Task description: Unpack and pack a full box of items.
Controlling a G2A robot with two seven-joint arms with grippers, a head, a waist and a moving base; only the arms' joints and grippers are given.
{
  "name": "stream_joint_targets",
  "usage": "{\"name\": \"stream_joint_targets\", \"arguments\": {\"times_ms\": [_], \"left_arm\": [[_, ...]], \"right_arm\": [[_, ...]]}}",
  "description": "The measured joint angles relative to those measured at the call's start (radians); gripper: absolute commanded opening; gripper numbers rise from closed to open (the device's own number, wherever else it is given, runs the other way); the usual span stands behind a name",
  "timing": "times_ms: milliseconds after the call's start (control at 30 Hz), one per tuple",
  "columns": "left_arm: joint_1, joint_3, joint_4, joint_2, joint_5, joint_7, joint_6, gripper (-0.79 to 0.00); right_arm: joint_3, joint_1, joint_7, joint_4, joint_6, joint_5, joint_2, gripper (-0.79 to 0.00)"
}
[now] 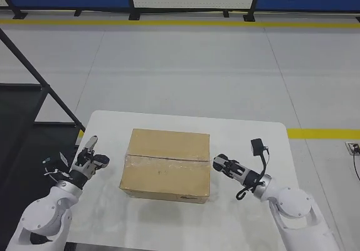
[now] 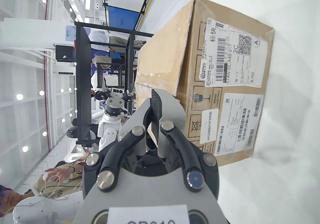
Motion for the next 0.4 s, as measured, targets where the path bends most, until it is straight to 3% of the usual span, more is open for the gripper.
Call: {"name": "stream_joint_targets", "arguments": {"times_ms": [33, 67, 100, 200, 233, 267, 400], "left_arm": [[0.008, -0.013, -0.008, 0.0, -0.007, 0.005, -0.005, 0.0], [0.021, -0.03, -0.02, 0.001, -0.016, 0.014, -0.012, 0.0], [0.032, -0.043, -0.03, 0.001, -0.023, 0.021, -0.017, 0.0], [0.064, -0.078, -0.057, 0.0, -0.042, 0.049, -0.029, 0.0], [0.069, -0.082, -0.061, 0.0, -0.045, 0.053, -0.03, 0.0], [0.07, -0.083, -0.062, 0.0, -0.046, 0.055, -0.03, -0.001], [0.069, -0.082, -0.061, 0.0, -0.045, 0.054, -0.03, -0.001]], "right_arm": [[0.01, -0.002, -0.003, 0.005, -0.021, 0.012, 0.001, -0.499], [0.025, -0.003, -0.004, 0.016, -0.053, 0.033, 0.003, -0.394], [0.036, -0.003, -0.002, 0.026, -0.079, 0.051, 0.005, 0.0], [0.057, 0.005, 0.024, 0.061, -0.166, 0.099, 0.008, 0.0], [0.058, 0.006, 0.025, 0.063, -0.172, 0.1, 0.009, -0.597], [0.057, 0.006, 0.025, 0.062, -0.166, 0.099, 0.009, -0.508], [0.057, 0.005, 0.023, 0.061, -0.158, 0.097, 0.008, -0.277]]}}
